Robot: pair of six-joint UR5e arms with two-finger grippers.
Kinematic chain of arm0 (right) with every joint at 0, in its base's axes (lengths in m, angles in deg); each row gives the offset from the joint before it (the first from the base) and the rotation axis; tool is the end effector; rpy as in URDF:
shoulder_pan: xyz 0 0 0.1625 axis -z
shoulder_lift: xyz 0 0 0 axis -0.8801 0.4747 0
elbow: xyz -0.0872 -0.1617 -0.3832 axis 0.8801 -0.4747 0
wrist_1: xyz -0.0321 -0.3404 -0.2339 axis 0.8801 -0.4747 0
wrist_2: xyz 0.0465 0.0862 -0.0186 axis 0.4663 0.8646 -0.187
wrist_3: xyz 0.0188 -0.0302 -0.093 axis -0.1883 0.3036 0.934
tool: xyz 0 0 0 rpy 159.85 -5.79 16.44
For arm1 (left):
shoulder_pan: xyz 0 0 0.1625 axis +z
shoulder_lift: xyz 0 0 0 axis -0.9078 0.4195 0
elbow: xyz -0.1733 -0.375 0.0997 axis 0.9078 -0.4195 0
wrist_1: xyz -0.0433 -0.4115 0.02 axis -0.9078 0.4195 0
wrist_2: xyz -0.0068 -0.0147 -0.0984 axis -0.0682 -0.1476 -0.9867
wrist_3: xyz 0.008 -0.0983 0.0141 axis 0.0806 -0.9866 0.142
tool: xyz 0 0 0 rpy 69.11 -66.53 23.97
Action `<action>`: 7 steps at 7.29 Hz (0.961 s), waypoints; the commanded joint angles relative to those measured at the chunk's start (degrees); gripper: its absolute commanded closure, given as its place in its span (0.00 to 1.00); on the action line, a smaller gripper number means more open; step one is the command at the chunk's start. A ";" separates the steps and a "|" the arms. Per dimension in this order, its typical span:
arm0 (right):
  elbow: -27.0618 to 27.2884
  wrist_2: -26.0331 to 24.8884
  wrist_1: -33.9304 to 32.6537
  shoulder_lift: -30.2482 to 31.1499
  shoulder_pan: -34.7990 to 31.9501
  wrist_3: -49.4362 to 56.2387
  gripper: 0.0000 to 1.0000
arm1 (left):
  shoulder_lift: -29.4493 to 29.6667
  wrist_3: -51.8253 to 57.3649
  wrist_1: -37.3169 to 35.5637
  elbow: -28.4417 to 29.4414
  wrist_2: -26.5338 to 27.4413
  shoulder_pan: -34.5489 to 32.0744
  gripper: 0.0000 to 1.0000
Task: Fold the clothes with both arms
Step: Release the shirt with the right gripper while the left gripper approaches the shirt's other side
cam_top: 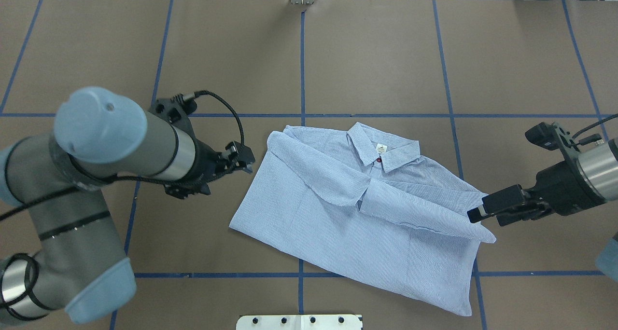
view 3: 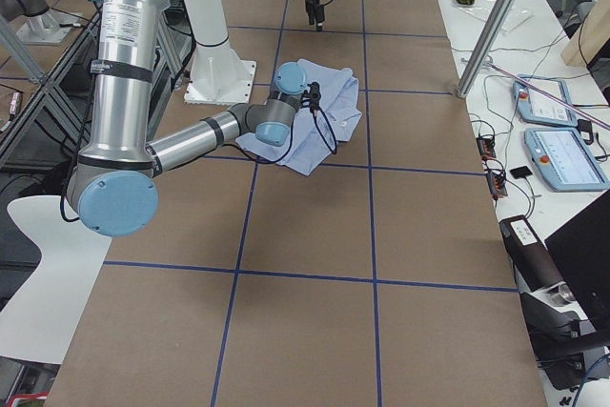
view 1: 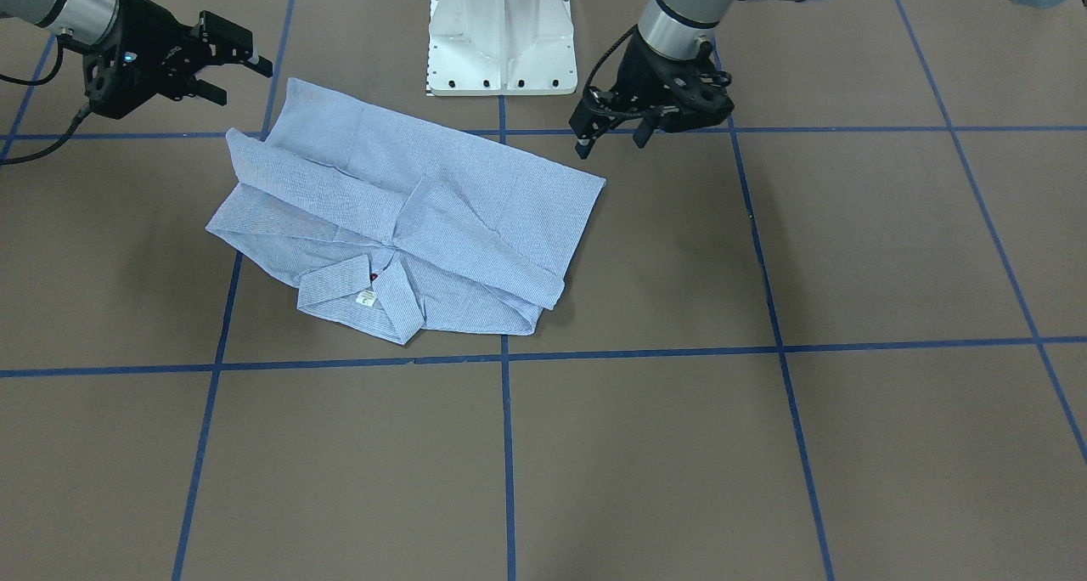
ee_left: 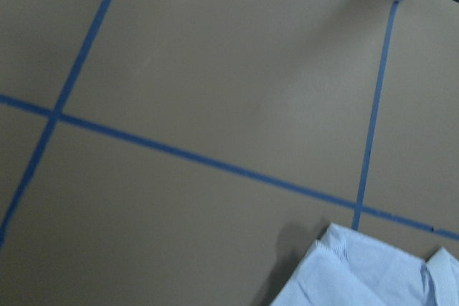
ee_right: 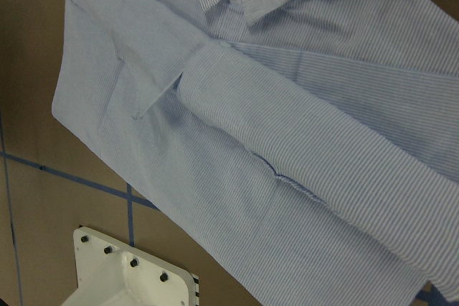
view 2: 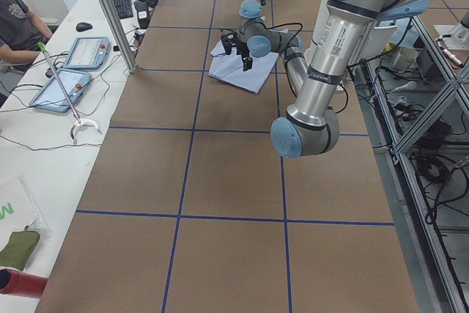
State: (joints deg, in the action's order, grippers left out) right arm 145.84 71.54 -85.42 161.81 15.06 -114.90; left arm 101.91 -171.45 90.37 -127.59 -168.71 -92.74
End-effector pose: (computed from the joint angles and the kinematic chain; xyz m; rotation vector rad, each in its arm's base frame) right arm -0.2392 -0.3306 0.3756 -0.1169 -1.3401 -0.1175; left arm 0.4442 -0.3475 0.1981 -0.1146 1.0647 -0.4145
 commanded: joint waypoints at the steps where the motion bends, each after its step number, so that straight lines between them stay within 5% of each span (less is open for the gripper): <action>1: -0.28 -0.05 -0.09 -1.35 -3.13 0.00 0.00 | -0.69 -6.85 3.74 2.75 7.02 6.44 0.00; 7: -0.36 -0.14 -0.35 -1.35 -3.85 0.00 0.00 | 0.02 -7.49 3.66 11.56 8.72 7.84 0.06</action>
State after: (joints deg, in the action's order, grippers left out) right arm 145.48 71.41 -85.67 160.46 11.22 -114.89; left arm 101.93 -178.90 94.06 -116.73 -159.96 -85.50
